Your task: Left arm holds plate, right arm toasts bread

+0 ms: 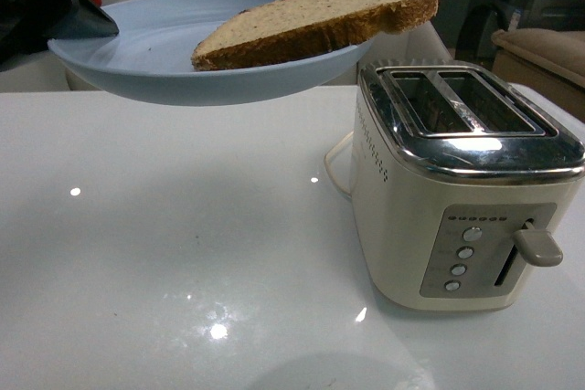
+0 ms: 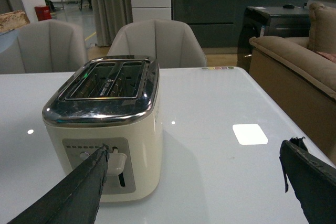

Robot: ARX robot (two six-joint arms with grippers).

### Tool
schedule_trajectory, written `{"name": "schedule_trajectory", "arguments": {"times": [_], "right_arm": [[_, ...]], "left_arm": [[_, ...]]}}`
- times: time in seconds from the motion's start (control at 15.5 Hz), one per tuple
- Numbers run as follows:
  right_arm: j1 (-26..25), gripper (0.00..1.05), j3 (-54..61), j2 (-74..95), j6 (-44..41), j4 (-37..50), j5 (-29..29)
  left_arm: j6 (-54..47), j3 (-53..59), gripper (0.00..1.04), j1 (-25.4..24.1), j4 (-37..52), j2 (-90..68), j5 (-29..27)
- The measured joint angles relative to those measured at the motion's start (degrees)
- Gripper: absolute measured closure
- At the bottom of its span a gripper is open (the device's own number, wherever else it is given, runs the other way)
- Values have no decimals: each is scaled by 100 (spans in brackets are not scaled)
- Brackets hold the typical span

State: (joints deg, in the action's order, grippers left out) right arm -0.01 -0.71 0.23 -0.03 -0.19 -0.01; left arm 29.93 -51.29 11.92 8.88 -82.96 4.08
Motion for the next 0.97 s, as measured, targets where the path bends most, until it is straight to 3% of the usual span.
{"name": "schedule_trajectory", "arguments": {"times": [0.97], "right_arm": [[0,6,0,0,0,0,0]], "left_arm": [[0,0,102,0,0,0,0]]}}
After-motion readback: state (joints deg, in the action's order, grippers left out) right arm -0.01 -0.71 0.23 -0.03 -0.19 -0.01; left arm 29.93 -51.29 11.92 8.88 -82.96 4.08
